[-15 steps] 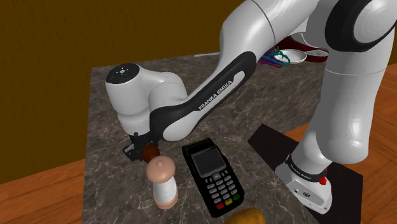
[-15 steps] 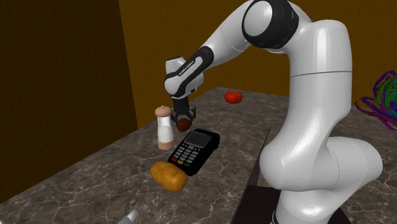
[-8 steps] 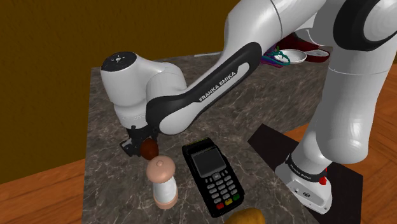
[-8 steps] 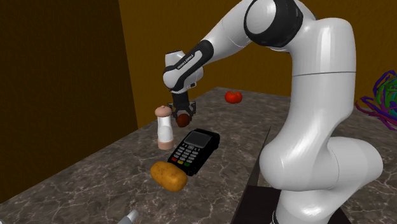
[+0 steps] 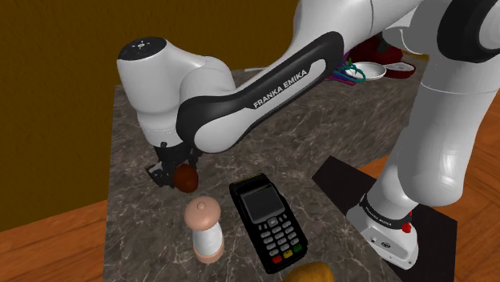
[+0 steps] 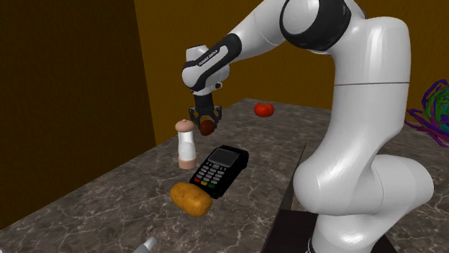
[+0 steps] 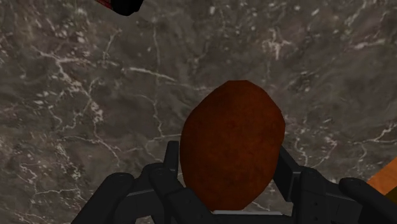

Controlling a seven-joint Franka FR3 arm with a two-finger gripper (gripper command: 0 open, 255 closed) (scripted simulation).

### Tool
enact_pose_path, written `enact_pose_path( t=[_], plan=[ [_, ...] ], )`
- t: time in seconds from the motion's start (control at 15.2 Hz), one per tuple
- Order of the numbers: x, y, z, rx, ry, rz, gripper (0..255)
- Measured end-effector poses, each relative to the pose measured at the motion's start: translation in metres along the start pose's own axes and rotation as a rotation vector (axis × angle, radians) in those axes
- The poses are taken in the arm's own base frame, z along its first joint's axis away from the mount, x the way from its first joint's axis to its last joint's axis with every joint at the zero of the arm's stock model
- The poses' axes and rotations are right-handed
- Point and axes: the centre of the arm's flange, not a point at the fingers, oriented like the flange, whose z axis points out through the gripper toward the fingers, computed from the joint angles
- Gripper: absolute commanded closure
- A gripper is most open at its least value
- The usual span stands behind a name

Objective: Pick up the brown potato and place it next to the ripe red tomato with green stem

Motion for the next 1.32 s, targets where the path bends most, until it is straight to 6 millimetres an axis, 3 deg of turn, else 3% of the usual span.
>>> enact_pose_path(
  t=[1.06,1.32],
  plan=[
    [0.009,0.007,-0.082,0.000,0.000,0.000,255],
    [0.035,0.036,-0.082,0.000,0.000,0.000,255]
  ],
)
